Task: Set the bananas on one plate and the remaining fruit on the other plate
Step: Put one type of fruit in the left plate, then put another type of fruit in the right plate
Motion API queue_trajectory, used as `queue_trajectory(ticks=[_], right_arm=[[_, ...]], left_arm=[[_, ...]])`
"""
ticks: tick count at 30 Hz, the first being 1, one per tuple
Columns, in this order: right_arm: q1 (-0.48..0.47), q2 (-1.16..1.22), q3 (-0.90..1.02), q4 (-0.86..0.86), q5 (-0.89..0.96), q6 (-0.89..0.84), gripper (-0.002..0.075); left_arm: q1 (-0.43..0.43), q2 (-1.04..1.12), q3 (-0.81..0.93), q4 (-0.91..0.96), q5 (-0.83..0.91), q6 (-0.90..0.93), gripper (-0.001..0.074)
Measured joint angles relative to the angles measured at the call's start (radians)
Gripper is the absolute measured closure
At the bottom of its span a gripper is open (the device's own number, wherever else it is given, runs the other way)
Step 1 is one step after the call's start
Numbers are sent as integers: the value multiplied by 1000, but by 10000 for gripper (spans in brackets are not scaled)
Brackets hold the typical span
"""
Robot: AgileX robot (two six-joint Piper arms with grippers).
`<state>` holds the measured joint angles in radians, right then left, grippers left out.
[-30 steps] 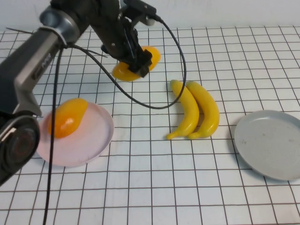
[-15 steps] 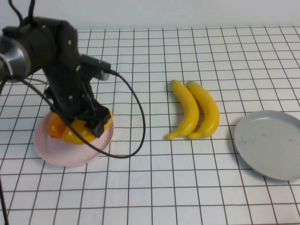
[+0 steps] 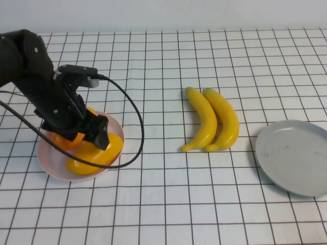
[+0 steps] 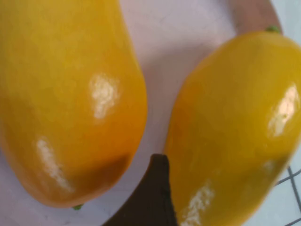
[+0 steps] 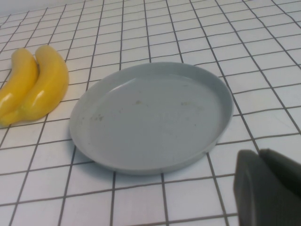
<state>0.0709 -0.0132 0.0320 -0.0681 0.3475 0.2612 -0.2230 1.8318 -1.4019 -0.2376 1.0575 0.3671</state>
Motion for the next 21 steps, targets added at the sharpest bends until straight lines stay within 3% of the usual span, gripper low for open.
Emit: queue_trajectory(ticks=[7,12,16,21], right_arm=[[0,0,0,0,0,0,742],[0,0,0,0,0,0,742],[0,0,0,0,0,0,742],[0,0,0,0,0,0,742]], left_arm=[[2,-169,14,-122,-13,111,66],[2,-416,150,-173,-157,160,99],[2,-645,341,-174,-305,161,295],[2,-929,557,-153,-414,51,646]])
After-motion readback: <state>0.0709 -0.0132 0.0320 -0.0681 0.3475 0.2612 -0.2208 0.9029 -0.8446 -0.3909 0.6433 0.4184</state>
